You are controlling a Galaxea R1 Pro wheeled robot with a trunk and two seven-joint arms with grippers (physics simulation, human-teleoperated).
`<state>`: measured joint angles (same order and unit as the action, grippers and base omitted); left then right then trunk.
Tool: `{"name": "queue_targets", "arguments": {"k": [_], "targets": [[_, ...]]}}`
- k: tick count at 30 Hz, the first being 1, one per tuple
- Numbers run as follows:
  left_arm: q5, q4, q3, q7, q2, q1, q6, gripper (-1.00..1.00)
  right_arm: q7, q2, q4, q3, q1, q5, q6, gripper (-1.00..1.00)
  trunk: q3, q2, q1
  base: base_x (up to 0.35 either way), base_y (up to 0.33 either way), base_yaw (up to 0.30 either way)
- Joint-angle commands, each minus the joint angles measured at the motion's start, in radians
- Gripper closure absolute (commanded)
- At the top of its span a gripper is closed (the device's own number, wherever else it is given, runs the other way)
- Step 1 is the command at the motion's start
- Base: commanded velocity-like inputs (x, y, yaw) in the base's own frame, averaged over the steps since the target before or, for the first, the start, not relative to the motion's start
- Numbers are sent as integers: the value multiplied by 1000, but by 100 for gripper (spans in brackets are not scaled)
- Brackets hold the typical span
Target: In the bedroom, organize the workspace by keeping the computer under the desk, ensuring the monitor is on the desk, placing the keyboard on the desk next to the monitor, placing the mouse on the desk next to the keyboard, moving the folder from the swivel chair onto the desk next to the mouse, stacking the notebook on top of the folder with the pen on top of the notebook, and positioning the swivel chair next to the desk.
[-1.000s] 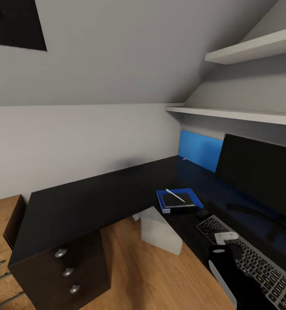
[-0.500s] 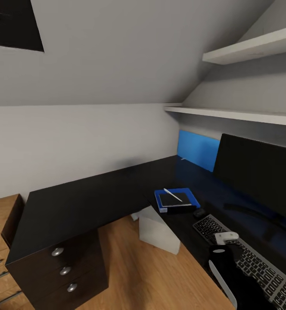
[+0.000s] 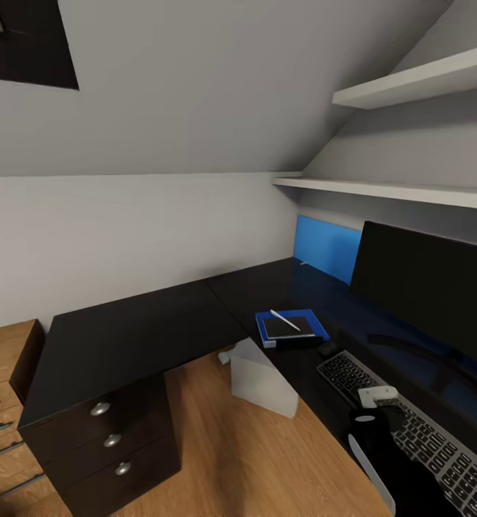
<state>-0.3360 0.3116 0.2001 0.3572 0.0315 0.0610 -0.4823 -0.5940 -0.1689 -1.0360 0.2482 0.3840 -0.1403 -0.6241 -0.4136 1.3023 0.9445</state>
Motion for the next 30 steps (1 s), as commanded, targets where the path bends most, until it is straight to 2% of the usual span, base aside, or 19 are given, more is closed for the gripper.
{"name": "queue_targets", "arguments": {"k": [1, 7, 13, 30], "targets": [[-5, 2, 9, 8, 1, 0, 0, -100, -10, -1, -1, 5, 1, -10, -3, -100, -1, 1, 0, -49, 0, 0], [-5, 3, 9, 8, 1, 0, -1, -100, -10, -1, 0, 5, 0, -10, -3, -100, -1, 1, 0, -29, 0, 0], [-5, 3, 9, 8, 1, 0, 0, -100, -10, -1, 0, 5, 1, -10, -3, -100, -1, 1, 0, -211, 0, 0], [-5, 4, 2, 9, 2, 0, 1, -100, -10, 0, 2, 5, 1, -10, -3, -100, -1, 1, 0, -110, 0, 0]]}}
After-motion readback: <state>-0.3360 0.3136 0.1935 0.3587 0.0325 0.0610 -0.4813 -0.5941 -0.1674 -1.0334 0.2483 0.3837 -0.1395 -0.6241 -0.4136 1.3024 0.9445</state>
